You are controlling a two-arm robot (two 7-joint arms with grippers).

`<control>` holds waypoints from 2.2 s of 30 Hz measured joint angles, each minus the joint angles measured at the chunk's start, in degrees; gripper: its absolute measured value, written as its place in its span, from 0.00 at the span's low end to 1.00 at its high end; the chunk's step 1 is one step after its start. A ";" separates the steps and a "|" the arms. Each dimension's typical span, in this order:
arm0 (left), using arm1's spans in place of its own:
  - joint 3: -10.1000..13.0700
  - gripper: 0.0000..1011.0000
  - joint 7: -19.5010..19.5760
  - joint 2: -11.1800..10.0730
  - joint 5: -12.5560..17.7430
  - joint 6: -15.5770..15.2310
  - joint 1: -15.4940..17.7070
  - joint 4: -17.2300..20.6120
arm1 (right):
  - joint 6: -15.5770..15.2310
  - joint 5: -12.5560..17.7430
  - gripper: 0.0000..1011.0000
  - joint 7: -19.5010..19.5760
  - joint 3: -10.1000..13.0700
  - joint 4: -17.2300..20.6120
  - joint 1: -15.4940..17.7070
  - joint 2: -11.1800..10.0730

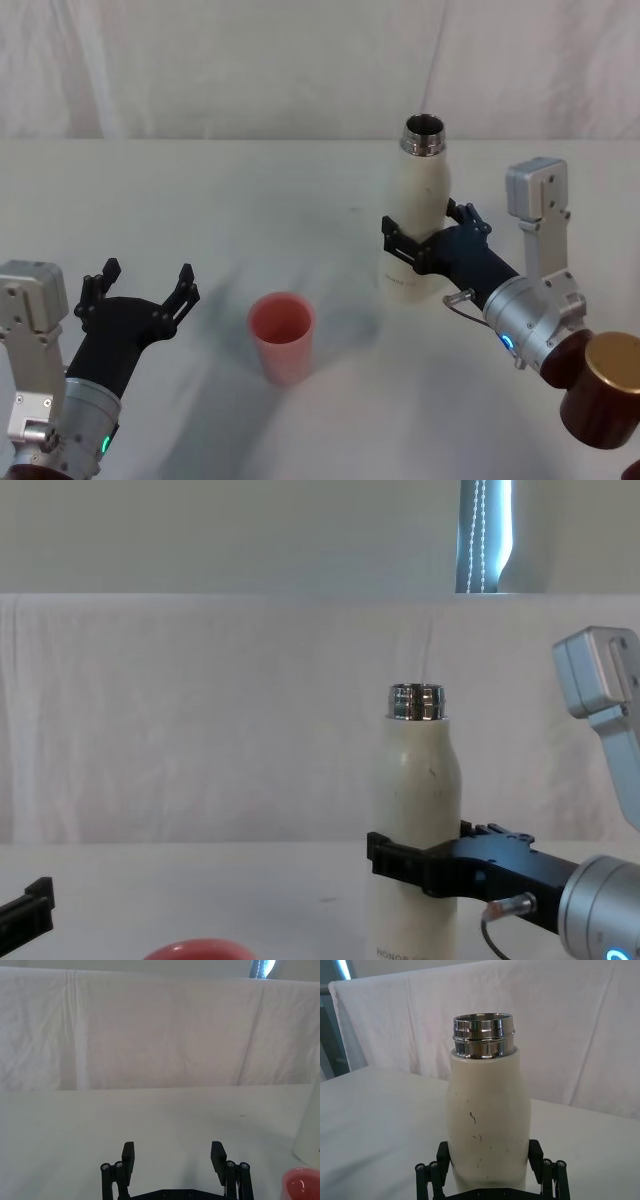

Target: Grasp the thermos with one hand and pour water into the cup lid.

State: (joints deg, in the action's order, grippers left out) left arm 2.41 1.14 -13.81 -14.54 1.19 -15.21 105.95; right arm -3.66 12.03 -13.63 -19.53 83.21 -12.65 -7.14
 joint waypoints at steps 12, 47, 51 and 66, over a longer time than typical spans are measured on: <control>0.00 0.99 0.00 0.00 0.00 0.00 0.00 0.00 | 0.39 0.70 0.99 0.31 1.18 3.13 3.09 -1.15; 0.00 0.99 0.00 0.00 0.00 0.00 0.00 0.00 | 5.77 -9.66 0.99 9.64 4.16 12.58 15.24 -1.71; 0.00 0.99 0.00 0.00 0.00 0.00 0.00 0.00 | 6.58 -11.44 0.99 10.57 4.41 12.63 16.40 -1.15; 0.00 0.99 0.00 0.00 0.00 0.00 0.00 0.00 | 7.83 -14.89 0.99 10.76 6.17 10.68 17.92 0.92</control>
State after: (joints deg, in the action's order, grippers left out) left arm 2.41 1.14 -13.80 -14.54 1.19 -15.21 105.95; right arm 4.17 -2.86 -2.87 -13.36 93.89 5.26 -6.21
